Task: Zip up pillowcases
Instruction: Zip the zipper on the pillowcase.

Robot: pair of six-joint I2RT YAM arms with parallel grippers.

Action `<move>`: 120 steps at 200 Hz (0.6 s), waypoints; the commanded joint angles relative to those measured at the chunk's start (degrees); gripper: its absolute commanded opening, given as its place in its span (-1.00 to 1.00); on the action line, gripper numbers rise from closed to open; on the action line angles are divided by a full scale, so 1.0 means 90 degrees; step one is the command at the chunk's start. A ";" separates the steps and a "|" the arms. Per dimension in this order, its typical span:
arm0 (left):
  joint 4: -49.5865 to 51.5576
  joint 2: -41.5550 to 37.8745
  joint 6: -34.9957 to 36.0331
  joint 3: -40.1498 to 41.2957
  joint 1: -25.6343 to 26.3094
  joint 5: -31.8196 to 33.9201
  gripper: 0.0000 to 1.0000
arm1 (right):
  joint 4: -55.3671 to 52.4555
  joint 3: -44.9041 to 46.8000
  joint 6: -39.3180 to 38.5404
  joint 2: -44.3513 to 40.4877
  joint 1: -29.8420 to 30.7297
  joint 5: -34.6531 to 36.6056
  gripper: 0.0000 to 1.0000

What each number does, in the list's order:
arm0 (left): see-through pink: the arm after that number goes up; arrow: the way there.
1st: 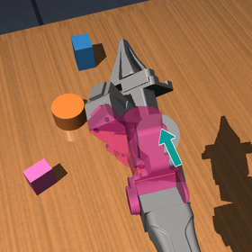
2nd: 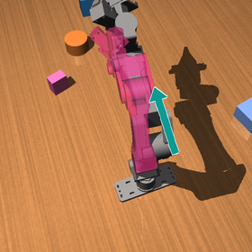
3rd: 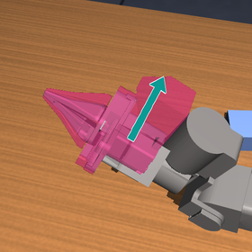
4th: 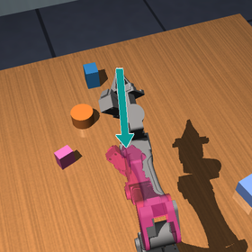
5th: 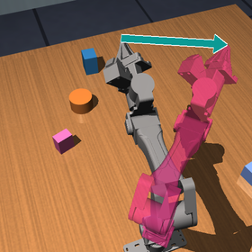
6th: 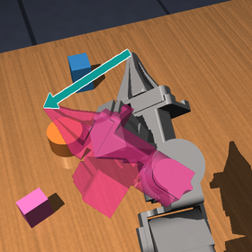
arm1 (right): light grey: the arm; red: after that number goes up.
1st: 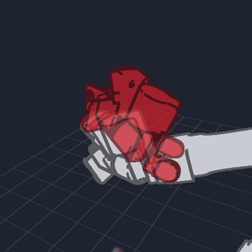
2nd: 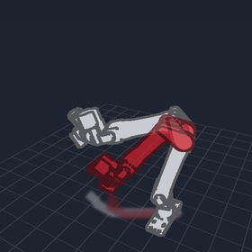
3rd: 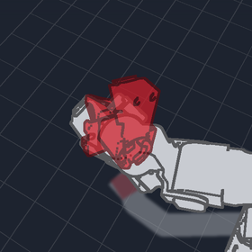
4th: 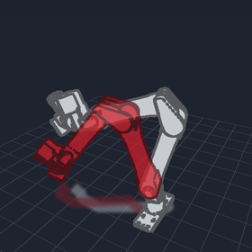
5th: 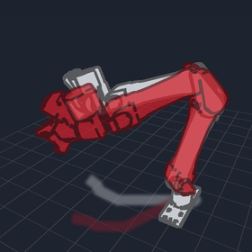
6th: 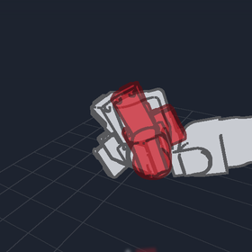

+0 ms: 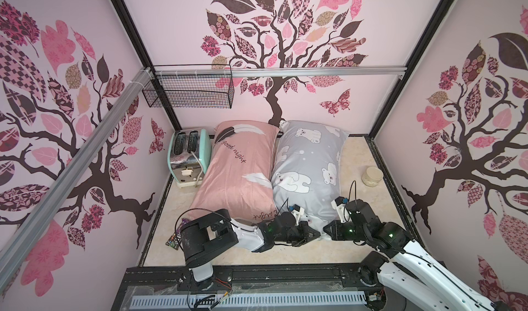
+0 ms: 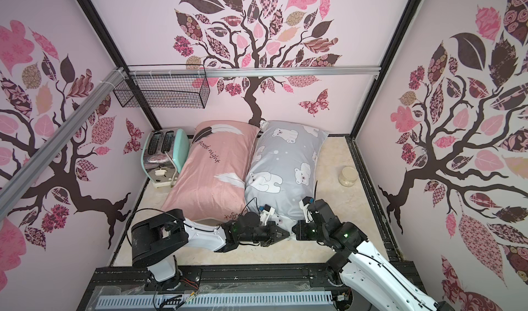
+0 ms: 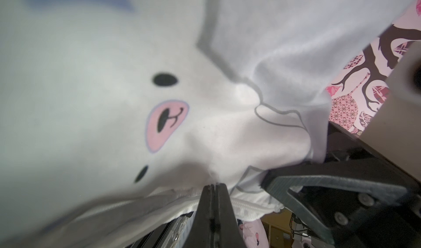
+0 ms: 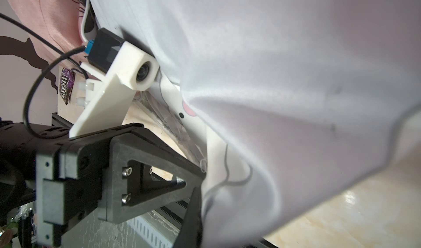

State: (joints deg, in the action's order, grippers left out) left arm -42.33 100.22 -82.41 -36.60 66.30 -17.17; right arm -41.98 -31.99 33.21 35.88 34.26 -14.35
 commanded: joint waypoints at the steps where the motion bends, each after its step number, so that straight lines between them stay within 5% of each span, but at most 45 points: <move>1: 0.0225 0.0069 0.0161 0.0200 -0.0014 0.0205 -1.00 | -0.0117 -0.0448 -0.0004 -0.0127 -0.0023 0.0213 -1.00; 69: 0.0568 -0.0217 0.0336 0.0765 -0.0226 0.0649 -1.00 | -0.0366 -0.0977 -0.0227 0.0014 -0.0024 0.0525 -1.00; 120: 0.2753 -0.1713 0.1203 0.1224 -0.0760 0.1094 -1.00 | -0.0932 -0.1884 -0.0539 0.0313 -0.0027 0.1369 -1.00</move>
State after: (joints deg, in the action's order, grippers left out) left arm -32.56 90.02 -77.28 -27.51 61.84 -10.52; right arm -47.70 -42.37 30.79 37.98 34.26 -7.97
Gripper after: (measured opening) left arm 0.038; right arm 0.057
